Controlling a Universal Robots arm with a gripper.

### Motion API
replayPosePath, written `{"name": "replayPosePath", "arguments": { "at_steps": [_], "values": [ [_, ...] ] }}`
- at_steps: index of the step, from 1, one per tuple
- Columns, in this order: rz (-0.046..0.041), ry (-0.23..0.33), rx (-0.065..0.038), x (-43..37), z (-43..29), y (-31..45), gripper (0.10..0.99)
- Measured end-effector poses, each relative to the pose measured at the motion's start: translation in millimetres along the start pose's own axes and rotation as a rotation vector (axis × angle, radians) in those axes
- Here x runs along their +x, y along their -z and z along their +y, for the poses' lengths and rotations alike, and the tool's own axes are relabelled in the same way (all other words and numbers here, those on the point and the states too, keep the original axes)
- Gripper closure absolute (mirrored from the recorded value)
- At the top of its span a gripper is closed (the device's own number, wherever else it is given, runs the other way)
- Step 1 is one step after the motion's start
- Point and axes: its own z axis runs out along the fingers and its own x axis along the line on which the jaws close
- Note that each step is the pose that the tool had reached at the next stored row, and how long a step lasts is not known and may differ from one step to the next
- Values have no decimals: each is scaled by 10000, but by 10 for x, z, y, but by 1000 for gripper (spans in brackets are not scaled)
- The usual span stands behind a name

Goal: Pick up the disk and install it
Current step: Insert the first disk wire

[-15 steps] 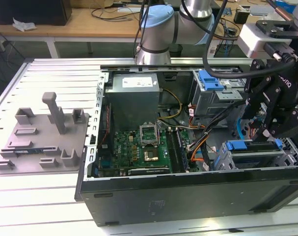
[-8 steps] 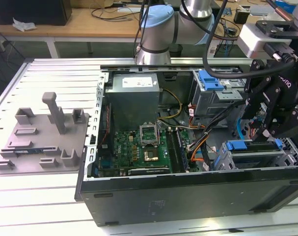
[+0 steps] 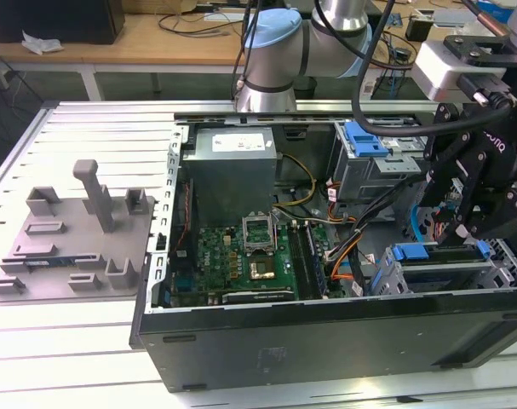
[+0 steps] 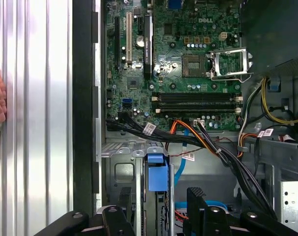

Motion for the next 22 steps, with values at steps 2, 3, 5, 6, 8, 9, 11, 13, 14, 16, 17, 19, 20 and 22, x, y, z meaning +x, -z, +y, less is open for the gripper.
{"name": "replayPosePath", "arguments": {
  "at_steps": [2, 3, 5, 6, 8, 9, 11, 13, 14, 16, 17, 19, 20, 22],
  "values": [
    [1, 0, 0, 0, 0, 0, 518],
    [2, 0, 0, 0, 0, 0, 518],
    [123, -4, 0, -46, 0, -1, 518],
    [202, -6, 1, -93, 0, -3, 518],
    [576, -17, 1, -275, -13, -3, 518],
    [695, -20, 0, -335, -23, -3, 518],
    [971, -28, -21, -465, -43, -4, 518],
    [1115, -33, -39, -524, -60, -4, 518],
    [1216, -35, -52, -544, -88, -3, 518],
    [1534, -50, -88, -559, -178, -1, 518],
    [1678, -63, -102, -563, -215, 1, 518],
    [2021, -81, -160, -582, -315, 2, 518],
    [2107, -83, -183, -590, -345, 3, 518],
    [2269, -85, -233, -607, -402, 5, 518]
  ]
}}
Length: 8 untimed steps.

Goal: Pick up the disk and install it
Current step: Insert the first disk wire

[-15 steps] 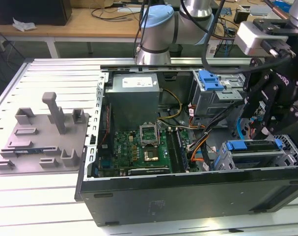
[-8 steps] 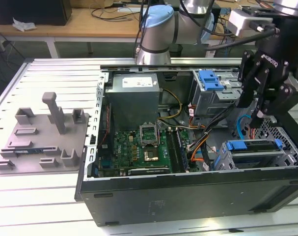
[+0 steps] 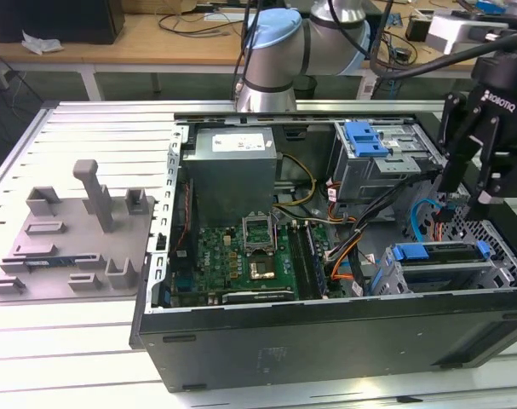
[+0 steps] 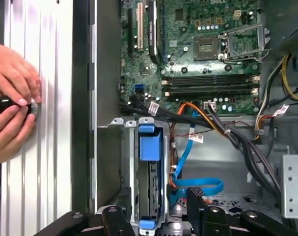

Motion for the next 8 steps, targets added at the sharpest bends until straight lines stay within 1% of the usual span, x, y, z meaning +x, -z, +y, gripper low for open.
{"name": "replayPosePath", "arguments": {
  "at_steps": [1, 2, 3, 4, 6, 8],
  "values": [
    [108, 3, -37, -11, -37, 4, 518],
    [170, 5, -60, -21, -57, 8, 518],
    [269, 9, -105, -46, -80, 15, 518],
    [433, 18, -188, -98, -106, 27, 518],
    [703, 31, -307, -176, -137, 46, 518],
    [904, 36, -385, -231, -159, 57, 518]
  ]
}}
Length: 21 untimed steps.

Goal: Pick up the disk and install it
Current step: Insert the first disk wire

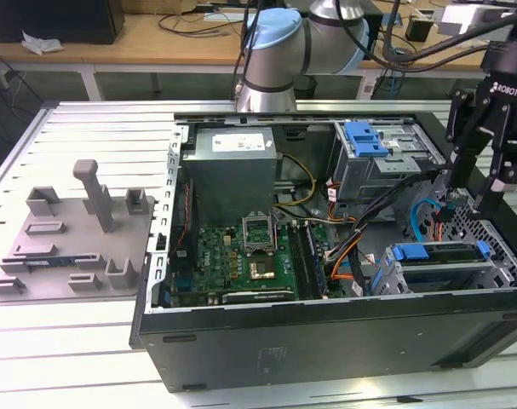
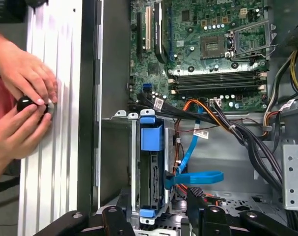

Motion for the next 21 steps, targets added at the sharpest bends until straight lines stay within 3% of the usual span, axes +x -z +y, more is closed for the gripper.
{"name": "replayPosePath", "arguments": {
  "at_steps": [5, 8, 10, 14, 21],
  "values": [
    [515, 6, -169, -124, -59, 43, 518],
    [872, -24, -253, -173, -158, 64, 518],
    [895, -95, -278, -178, -195, 65, 518],
    [863, -501, -427, -184, -225, 55, 518],
    [760, -1587, -826, -195, -251, 27, 518]
  ]
}}
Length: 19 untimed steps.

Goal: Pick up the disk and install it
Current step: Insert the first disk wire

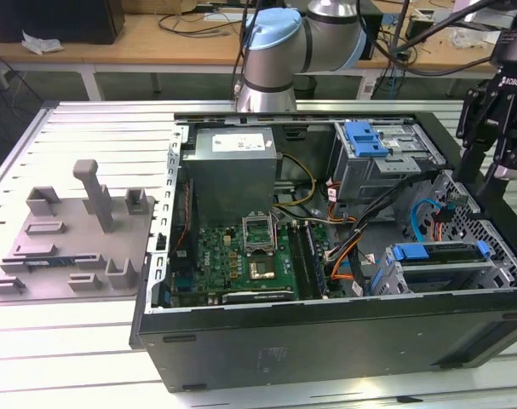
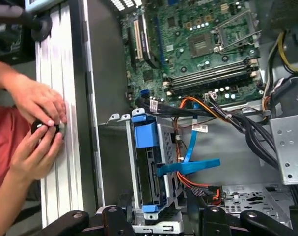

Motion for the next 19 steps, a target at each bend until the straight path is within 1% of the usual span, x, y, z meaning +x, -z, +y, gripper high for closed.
{"name": "replayPosePath", "arguments": {
  "at_steps": [1, 2, 3, 4, 5, 6, 8, 10, 11, 12, 13, 14, 15, 16, 17, 18, 19],
  "values": [
    [0, -57, -23, -4, -7, 0, 518],
    [12, -81, -30, -28, -16, 6, 518],
    [211, -118, 0, -194, -11, 62, 518],
    [617, -161, 49, -240, -5, 59, 518],
    [665, -123, 77, -303, -2, 62, 518],
    [705, -233, 38, -374, -70, 63, 518],
    [691, -388, -35, -384, -85, 49, 518],
    [660, -682, -172, -392, -88, 31, 518],
    [640, -903, -273, -396, -89, 21, 518],
    [644, -995, -312, -398, -91, 17, 518],
    [710, -1075, -328, -400, -100, 16, 518],
    [850, -1111, -308, -405, -113, 18, 518],
    [1023, -1142, -288, -411, -131, 21, 518],
    [1402, -1205, -246, -434, -153, 31, 518],
    [1709, -1257, -197, -487, -149, 42, 518],
    [1828, -1257, -161, -533, -143, 40, 518],
    [1875, -1256, -147, -550, -142, 26, 518]
  ]
}}
